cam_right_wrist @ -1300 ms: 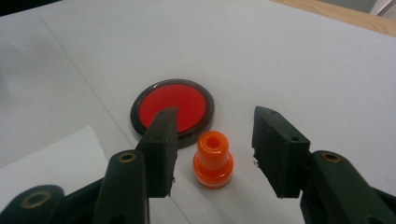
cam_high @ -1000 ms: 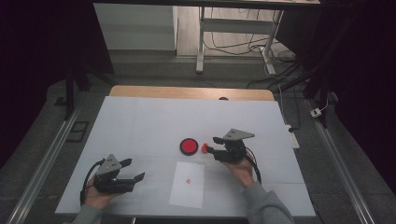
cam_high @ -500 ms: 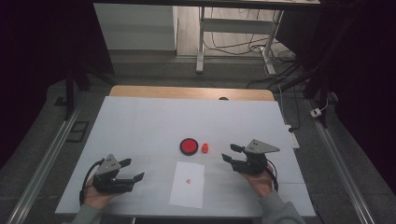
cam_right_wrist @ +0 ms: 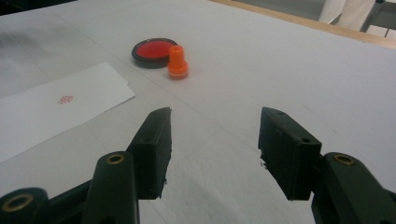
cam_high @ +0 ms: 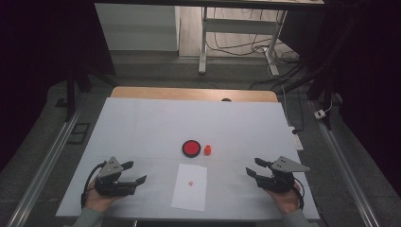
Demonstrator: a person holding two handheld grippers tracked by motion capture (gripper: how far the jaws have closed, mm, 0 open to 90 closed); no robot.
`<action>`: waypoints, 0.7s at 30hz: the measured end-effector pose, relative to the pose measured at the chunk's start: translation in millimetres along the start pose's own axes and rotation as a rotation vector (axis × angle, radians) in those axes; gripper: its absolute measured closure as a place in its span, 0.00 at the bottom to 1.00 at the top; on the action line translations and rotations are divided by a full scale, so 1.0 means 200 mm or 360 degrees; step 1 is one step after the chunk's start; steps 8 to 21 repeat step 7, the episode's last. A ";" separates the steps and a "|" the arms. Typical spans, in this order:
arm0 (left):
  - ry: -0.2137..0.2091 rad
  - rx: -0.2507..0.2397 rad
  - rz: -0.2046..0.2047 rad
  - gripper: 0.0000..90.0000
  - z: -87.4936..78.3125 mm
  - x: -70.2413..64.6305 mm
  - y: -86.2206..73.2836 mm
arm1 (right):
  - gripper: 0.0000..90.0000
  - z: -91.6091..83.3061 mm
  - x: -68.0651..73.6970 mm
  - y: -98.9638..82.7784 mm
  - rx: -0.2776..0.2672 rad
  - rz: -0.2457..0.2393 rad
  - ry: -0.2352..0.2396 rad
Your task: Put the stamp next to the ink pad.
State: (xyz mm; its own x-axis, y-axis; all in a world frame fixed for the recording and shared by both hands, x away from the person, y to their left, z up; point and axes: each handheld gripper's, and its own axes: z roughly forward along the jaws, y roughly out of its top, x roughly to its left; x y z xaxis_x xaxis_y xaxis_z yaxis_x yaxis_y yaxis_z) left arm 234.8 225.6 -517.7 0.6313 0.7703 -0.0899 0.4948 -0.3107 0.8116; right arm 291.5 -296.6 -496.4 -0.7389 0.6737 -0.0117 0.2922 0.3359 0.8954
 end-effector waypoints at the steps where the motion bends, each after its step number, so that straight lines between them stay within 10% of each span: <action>1: 0.0000 0.0000 0.0003 0.27 0.00 0.00 0.00 | 0.49 -0.01 -0.01 -0.01 -0.0003 0.0000 -0.0006; 21: 0.0002 -0.0002 0.0008 0.27 0.00 0.00 0.01 | 0.49 -0.02 -0.01 -0.02 -0.0005 -0.0015 0.0001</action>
